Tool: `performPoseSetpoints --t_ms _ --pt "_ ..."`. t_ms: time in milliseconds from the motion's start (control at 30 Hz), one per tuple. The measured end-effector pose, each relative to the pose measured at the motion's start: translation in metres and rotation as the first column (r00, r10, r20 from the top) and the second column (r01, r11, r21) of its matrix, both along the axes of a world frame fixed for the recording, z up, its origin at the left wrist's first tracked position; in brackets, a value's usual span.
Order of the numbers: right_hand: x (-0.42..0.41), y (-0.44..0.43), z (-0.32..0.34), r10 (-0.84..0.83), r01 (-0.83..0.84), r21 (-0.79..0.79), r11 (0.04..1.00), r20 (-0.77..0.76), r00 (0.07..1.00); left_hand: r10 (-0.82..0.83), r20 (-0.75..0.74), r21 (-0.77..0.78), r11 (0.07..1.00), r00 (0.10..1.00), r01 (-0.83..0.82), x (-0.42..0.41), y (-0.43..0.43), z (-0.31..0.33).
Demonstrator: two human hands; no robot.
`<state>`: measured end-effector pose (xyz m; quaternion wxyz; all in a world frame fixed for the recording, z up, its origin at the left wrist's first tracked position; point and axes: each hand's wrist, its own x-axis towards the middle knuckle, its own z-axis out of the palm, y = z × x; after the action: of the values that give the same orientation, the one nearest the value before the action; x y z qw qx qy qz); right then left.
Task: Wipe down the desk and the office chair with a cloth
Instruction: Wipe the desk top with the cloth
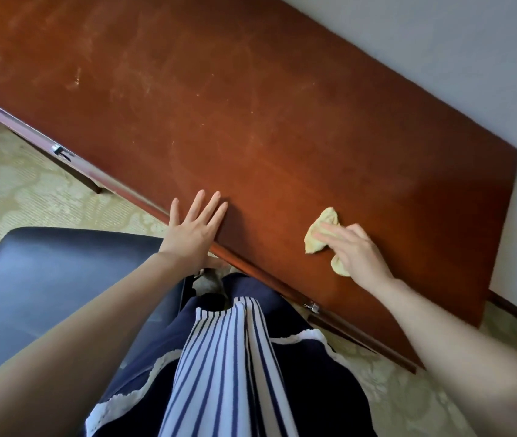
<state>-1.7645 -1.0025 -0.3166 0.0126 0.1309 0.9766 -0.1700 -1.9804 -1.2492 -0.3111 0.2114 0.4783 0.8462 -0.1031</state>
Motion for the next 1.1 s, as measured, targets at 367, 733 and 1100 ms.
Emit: performPoseSetpoints --t_ms 367,733,1100 --pt "-0.116 0.007 -0.007 -0.773 0.773 0.007 0.634 0.013 0.634 0.012 0.009 -0.012 1.0 1.0 -0.012 0.011 -0.003 0.0" --pt "-0.05 -0.104 -0.019 -0.118 0.129 0.035 0.991 -0.231 0.966 0.035 -0.006 0.045 0.998 0.999 -0.035 0.012 0.025 0.002" --pt "0.114 -0.054 -0.02 -0.176 0.211 0.148 0.966 -0.221 0.959 -0.095 0.007 0.0 0.996 0.995 0.095 0.027 0.059 -0.01"
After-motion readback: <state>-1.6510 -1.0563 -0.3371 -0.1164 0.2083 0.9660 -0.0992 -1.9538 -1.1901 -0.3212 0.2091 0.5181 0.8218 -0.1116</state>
